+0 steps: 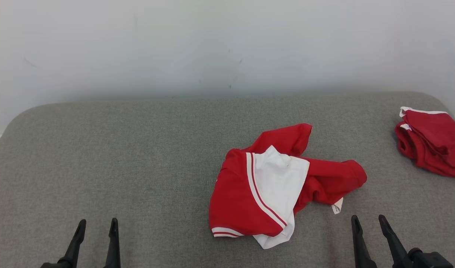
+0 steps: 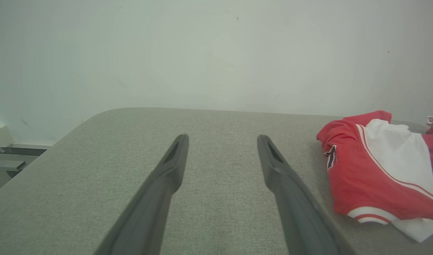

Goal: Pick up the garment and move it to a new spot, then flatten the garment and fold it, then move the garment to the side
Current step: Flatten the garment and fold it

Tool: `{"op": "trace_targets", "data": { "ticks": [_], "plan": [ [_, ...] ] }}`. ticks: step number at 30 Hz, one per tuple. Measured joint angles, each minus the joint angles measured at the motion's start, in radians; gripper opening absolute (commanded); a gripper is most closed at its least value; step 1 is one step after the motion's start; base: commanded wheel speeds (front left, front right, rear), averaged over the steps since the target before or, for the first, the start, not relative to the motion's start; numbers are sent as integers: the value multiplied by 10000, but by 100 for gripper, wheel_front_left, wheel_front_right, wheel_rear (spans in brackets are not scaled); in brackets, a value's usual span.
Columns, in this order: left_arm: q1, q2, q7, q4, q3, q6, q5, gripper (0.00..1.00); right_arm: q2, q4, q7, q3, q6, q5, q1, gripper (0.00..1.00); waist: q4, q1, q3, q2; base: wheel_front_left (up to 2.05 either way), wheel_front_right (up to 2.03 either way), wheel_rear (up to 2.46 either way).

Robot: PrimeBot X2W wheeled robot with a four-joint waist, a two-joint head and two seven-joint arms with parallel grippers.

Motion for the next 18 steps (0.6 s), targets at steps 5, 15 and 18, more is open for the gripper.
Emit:
{"op": "trace_targets", "data": {
  "ticks": [5, 15, 18],
  "plan": [
    [-1, -144, 0, 63, 178, -171, 127, 100, 2, -6, 21, 13, 0, 0, 5, 100, -10, 0, 30, 0, 0, 0, 0],
    [-836, -546, 0, 316, -522, -713, 698, 100, 31, 19, 42, 163, 0, 12, -127, 100, -309, 1, 267, 1, 0, 0, 0],
    [-1422, -677, 0, 564, -1118, -917, 892, 100, 40, 44, 40, 169, 0, 35, -286, 100, -491, 2, 394, 0, 0, 0, 0]
  ]
}}
